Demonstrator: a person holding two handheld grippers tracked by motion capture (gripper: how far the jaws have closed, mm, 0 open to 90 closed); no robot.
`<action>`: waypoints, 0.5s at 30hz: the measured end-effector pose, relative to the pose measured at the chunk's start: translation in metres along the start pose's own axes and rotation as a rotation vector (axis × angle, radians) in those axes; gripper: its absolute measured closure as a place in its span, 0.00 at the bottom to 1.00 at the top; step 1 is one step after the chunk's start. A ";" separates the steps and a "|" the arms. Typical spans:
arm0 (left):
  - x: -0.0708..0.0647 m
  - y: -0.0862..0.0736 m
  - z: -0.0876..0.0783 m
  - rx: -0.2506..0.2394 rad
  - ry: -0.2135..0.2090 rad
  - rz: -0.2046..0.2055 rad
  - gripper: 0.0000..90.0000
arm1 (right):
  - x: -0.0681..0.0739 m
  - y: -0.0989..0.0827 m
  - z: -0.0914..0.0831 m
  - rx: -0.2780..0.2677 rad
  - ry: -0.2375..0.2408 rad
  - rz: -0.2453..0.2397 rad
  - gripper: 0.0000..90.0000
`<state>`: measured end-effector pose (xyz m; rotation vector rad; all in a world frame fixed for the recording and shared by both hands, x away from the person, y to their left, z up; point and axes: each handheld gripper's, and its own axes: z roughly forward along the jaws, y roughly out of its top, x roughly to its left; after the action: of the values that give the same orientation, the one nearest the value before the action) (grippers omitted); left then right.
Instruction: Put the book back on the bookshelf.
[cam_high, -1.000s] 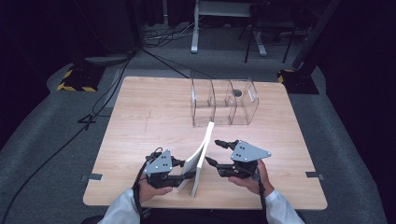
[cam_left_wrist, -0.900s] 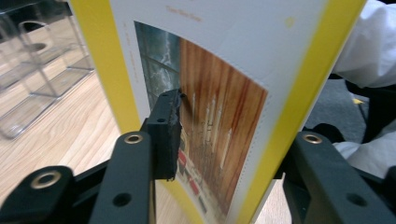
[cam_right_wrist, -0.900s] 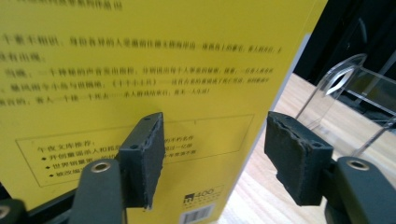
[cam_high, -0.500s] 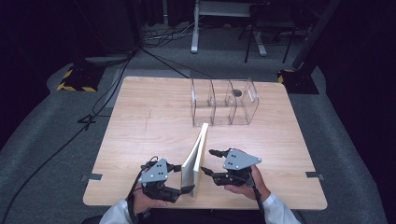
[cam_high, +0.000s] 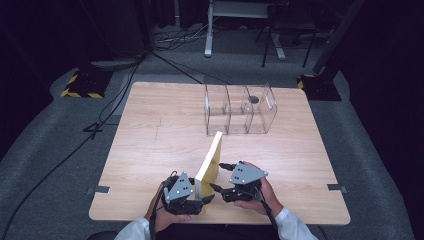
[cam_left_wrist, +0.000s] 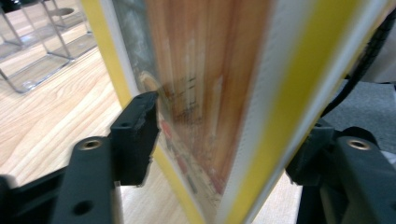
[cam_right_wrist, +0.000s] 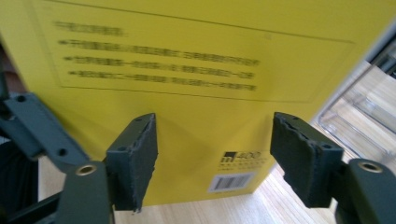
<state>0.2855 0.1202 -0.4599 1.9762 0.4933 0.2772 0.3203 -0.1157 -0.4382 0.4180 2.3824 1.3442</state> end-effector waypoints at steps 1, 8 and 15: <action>0.000 0.000 -0.001 0.001 -0.007 0.006 0.45 | -0.003 -0.001 0.000 0.000 -0.004 0.011 0.37; 0.005 -0.002 -0.010 0.010 0.025 0.038 0.67 | -0.024 -0.009 -0.009 -0.008 -0.037 0.071 0.37; 0.018 -0.003 -0.013 0.013 0.018 0.025 0.81 | -0.040 -0.017 -0.017 -0.008 -0.056 0.097 0.35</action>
<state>0.2956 0.1402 -0.4570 1.9950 0.4834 0.3086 0.3466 -0.1536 -0.4380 0.5687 2.3370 1.3647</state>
